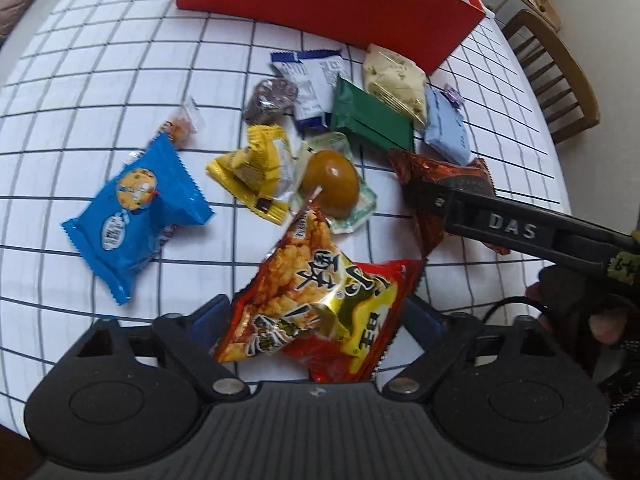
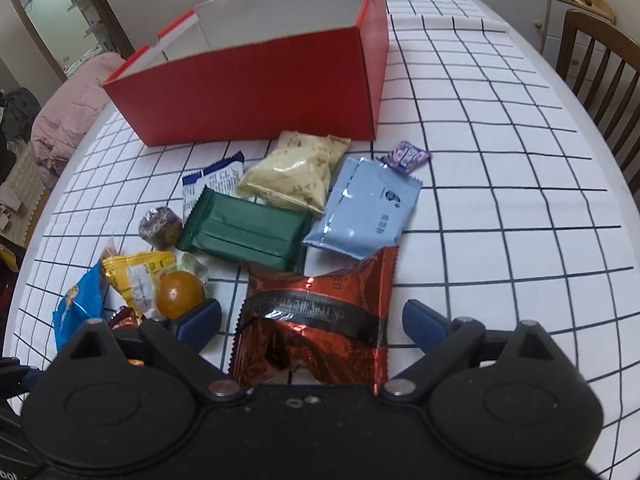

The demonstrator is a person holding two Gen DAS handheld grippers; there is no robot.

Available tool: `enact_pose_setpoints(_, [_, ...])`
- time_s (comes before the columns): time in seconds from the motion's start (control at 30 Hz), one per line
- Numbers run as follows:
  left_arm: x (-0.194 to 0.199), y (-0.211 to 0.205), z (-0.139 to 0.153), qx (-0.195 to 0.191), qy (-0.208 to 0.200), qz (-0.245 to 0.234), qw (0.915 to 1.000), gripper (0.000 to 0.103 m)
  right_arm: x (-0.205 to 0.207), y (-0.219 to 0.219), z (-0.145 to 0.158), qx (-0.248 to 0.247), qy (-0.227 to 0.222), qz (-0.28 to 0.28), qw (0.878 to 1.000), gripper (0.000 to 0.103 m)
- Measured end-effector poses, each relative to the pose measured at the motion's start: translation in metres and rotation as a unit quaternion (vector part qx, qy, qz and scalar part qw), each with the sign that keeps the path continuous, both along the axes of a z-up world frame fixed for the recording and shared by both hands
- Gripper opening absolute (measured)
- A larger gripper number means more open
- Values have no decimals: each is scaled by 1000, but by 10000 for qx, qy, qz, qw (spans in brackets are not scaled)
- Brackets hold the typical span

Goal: Organize snacks
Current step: 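Grasp the orange-red chip bag with the left tool while the right tool grasps the red foil bag, then carry both bags into the red box and open both tools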

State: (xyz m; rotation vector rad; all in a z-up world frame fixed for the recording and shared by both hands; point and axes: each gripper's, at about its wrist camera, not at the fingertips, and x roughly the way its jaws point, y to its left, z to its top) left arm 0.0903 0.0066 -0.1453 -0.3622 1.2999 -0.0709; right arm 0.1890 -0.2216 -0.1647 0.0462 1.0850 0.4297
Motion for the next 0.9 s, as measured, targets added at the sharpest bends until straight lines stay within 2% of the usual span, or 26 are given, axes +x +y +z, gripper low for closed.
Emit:
enact_pose_setpoints(0.03, [0,-1,-1,-32,2,-21,10000,82,0,1,-1,16,34,-5,10000,95])
enact_pose_setpoints(0.07, [0,-2,-1,-58,0,-46,10000,73,1,1,-2,41,66,-5,10000,93])
enact_pose_setpoints(0.2, [0,-3,-1,-132,-40,-81,9999,62,0,1,-1,104,83,12,9999,81])
enact_pose_setpoints(0.23, [0,-3,-1,-149,-47,-84,9998,62,-1,1,-1,109,75,4,9999,76])
enact_pose_setpoints(0.43, [0,0,-1,-260,-67,-66,9996,58,-6,-1,5,115,-51,-52,9999,64])
enact_pose_setpoints(0.67, [-2,5,6,-345,-205,-154,9991,57,-14,-6,14,106,-189,-201,9996,59])
enact_pose_setpoints(0.9, [-3,15,32,-314,-606,-259,9973,57,-22,-11,35,183,-332,-397,9985,59])
